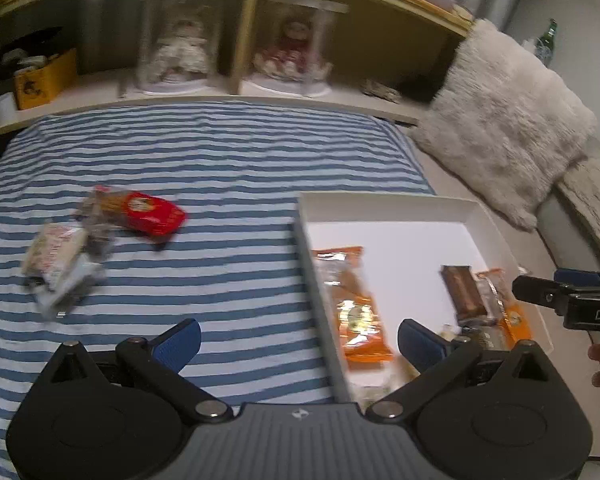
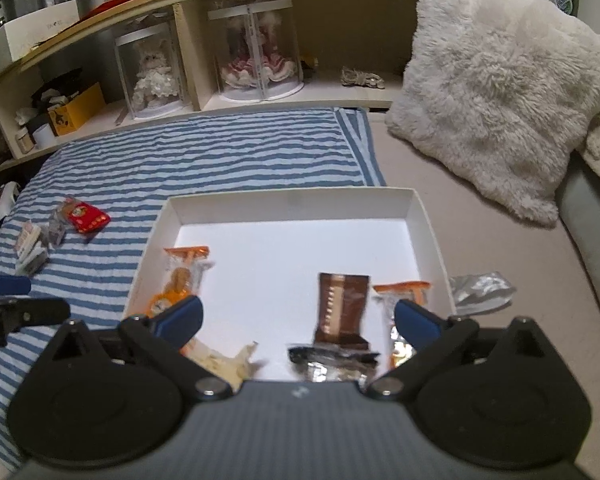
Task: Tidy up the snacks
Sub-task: 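Lift both open tools out of the tray toward the remaining snacks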
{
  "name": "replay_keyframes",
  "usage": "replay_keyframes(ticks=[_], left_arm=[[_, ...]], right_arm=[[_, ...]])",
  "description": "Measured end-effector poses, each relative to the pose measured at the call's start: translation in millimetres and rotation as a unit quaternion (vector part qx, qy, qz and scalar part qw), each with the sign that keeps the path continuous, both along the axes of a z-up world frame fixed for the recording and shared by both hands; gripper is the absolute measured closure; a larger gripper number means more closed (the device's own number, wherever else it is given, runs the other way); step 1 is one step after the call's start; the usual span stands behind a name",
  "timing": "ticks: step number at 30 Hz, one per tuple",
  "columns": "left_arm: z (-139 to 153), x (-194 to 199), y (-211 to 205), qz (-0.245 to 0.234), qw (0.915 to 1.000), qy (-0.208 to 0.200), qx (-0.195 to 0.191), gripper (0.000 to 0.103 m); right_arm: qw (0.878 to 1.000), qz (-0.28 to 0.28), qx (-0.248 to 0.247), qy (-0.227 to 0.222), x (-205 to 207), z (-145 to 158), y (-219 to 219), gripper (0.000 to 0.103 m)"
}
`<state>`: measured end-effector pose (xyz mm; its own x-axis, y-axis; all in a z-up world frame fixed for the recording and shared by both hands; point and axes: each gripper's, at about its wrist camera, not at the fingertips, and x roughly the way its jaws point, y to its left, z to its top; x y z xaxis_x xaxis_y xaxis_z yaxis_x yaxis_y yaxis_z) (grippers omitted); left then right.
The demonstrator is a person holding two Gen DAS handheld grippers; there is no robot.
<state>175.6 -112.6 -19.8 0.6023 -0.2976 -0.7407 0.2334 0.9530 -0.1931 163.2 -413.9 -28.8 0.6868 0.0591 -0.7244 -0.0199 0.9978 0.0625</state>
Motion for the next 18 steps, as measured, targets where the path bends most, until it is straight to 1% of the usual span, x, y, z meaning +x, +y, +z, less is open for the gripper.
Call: replay_keyframes(ticks=[8,16,18], left_arm=[[0,2,57,0.044,0.999,-0.003,0.003,0.0],[2,5,108,0.088,0.996,-0.012,-0.008,0.0],[1,7,123,0.107,0.994,-0.015,-0.016,0.0]], right_arm=[[1.0,0.022,0.007,-0.003,15,0,39,0.0],[0.998,0.059,0.022,-0.004,33,-2,95,0.0],[0.997,0.068,0.028,-0.005,37,-4,107,0.0]])
